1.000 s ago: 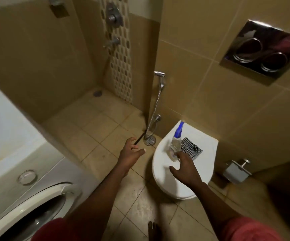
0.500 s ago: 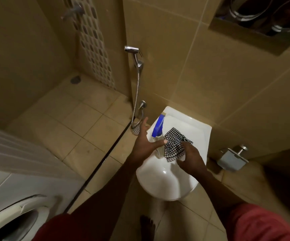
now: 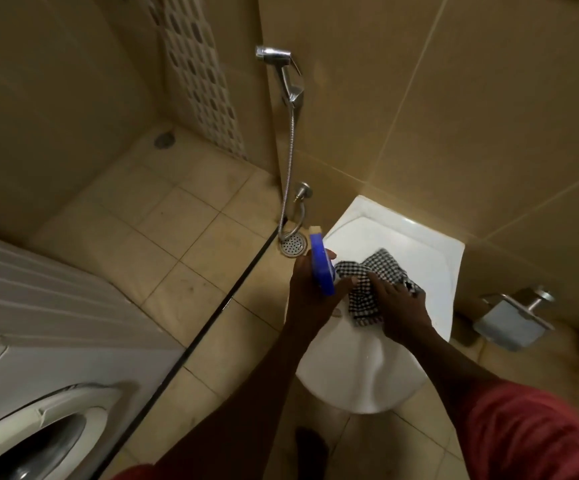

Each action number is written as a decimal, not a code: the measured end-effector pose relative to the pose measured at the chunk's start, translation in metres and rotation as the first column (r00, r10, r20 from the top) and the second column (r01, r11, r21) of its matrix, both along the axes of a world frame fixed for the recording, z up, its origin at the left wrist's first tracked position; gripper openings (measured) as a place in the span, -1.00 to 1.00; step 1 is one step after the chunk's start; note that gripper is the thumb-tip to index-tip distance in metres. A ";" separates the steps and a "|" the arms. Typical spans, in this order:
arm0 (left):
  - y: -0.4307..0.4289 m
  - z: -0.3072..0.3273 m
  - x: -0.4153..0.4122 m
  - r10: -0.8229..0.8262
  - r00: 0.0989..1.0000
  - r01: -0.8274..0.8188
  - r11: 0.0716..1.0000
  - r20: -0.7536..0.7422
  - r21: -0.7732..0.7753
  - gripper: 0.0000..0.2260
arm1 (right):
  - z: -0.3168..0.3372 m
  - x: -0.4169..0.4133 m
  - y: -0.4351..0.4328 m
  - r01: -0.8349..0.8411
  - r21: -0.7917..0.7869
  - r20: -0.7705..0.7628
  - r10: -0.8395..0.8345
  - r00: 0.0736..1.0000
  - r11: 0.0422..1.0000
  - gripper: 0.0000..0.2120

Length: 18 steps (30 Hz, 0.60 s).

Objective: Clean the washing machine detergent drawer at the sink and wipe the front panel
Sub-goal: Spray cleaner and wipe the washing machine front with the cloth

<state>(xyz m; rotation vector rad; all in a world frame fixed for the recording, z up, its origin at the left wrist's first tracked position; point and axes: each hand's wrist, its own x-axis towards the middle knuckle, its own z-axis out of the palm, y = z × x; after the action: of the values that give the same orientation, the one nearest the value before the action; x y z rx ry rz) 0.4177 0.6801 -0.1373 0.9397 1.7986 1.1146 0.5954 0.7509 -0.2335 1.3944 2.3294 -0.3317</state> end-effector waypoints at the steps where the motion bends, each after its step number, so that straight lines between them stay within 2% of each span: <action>1: -0.002 -0.001 -0.003 0.027 0.999 -0.027 1.000 0.028 -0.012 -0.34 | -0.003 -0.003 0.000 0.047 0.020 -0.021 -0.046 0.999 0.999 -0.21; 4: -0.009 -0.001 -0.015 0.136 0.975 -0.122 0.989 0.175 -0.088 -0.31 | -0.002 -0.016 0.000 0.195 0.095 -0.136 -0.182 0.974 0.976 -0.69; 5: -0.012 0.001 -0.017 0.149 0.976 -0.137 0.987 0.160 -0.086 -0.34 | 0.001 -0.019 -0.001 0.282 0.054 -0.190 -0.267 0.945 0.958 -0.73; 6: -0.015 0.001 -0.020 0.160 0.978 -0.152 0.986 0.131 -0.069 -0.39 | 0.006 -0.022 -0.002 0.373 -0.036 -0.271 -0.368 0.889 0.927 -0.68; 7: -0.018 0.003 -0.024 0.174 0.980 -0.170 0.984 0.098 -0.046 -0.44 | 0.012 -0.025 -0.002 0.463 -0.166 -0.383 -0.489 0.784 0.871 -0.62; 9: -0.024 0.009 -0.032 0.226 0.973 -0.226 0.974 0.049 -0.002 -0.44 | 0.026 -0.029 -0.003 0.557 -0.401 -0.529 -0.680 0.508 0.728 -0.60; 10: -0.028 0.013 -0.038 0.263 0.964 -0.264 0.964 0.024 0.021 -0.42 | 0.032 -0.033 -0.003 0.560 -0.474 -0.539 -0.727 0.426 0.680 -0.67; 12: -0.034 0.022 -0.047 0.315 0.949 -0.314 0.947 -0.010 0.070 -0.41 | 0.042 -0.042 -0.004 0.542 -0.584 -0.502 -0.794 0.344 0.604 -0.78; 15: -0.047 0.041 -0.058 0.357 0.934 -0.352 0.927 -0.014 0.131 -0.44 | 0.050 -0.059 -0.005 0.469 -0.739 -0.465 -0.870 0.166 0.484 -0.64; 18: -0.067 0.048 -0.071 0.367 0.928 -0.353 0.922 -0.065 0.159 -0.53 | 0.081 -0.091 -0.013 0.278 -0.897 -0.359 -0.933 -0.003 0.344 -0.66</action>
<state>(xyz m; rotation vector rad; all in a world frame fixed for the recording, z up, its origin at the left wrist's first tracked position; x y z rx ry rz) 0.3463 0.6129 -0.0894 0.7693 2.0451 1.4678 0.5044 0.7379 -0.1528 2.1470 1.2974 -2.5258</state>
